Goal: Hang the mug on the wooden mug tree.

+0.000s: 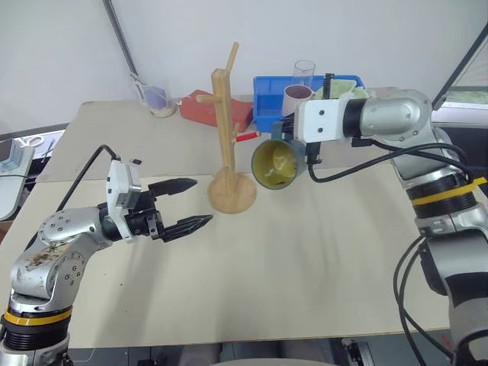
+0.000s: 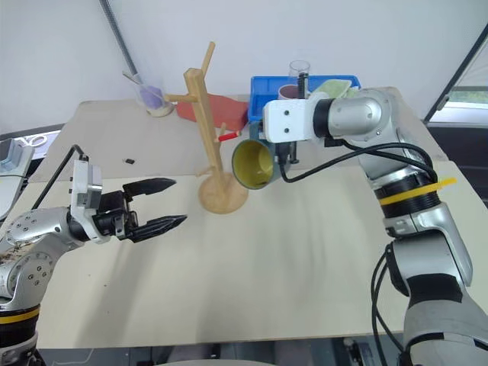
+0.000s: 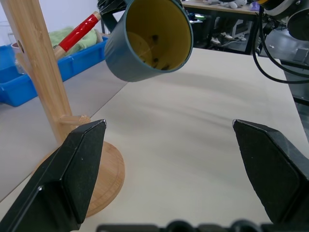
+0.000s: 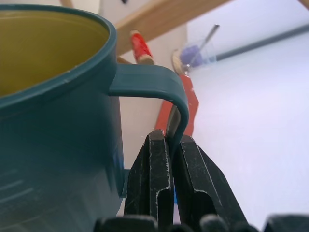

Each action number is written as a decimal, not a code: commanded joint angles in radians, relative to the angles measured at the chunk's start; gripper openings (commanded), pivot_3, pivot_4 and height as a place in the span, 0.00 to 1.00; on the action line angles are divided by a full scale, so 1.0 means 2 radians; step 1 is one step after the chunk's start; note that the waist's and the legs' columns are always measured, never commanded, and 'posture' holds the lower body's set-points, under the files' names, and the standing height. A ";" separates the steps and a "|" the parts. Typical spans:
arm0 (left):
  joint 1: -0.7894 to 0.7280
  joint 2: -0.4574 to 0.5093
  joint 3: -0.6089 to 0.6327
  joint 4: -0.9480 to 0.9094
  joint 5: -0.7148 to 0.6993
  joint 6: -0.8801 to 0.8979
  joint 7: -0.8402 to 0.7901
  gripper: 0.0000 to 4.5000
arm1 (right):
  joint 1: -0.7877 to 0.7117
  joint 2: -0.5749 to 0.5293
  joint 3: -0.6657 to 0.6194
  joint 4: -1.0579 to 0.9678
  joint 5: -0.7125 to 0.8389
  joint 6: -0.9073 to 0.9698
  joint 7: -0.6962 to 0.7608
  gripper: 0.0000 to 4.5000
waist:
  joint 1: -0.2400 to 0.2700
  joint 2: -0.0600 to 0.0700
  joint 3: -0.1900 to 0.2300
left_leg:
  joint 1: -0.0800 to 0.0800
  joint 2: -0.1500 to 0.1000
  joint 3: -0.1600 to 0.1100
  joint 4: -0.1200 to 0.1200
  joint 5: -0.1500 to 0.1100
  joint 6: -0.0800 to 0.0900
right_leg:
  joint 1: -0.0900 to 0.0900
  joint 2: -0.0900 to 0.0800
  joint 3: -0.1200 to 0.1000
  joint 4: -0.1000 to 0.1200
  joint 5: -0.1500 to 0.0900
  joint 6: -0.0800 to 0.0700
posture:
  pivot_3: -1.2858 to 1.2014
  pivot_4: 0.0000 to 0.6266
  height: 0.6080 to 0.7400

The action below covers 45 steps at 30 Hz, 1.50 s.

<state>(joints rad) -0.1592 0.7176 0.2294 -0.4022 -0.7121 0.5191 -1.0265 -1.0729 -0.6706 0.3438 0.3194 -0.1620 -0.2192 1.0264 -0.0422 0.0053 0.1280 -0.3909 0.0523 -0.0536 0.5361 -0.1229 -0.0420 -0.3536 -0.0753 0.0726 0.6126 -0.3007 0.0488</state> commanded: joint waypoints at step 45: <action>-0.051 0.066 0.007 0.023 0.055 -0.003 0.077 1.00 | 0.022 -0.044 -0.103 -0.080 0.173 0.152 0.157 1.00 | 0.002 0.000 0.000 | 0.000 0.000 0.000 0.000 -0.001 -0.002 | 0.000 0.000 0.000 0.001 0.000 0.000 | 0.52 0.24 1.00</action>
<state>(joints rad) -0.2404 0.8253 0.2156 -0.3638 -0.6288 0.5323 -0.8792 -1.0217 -0.7383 0.2012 0.2493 0.0985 -0.0095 1.3227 -0.0374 0.0050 0.1282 -0.3901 0.0522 -0.0532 0.5363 -0.1257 -0.0466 -0.3528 -0.0757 0.0729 0.6137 -0.3006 0.0486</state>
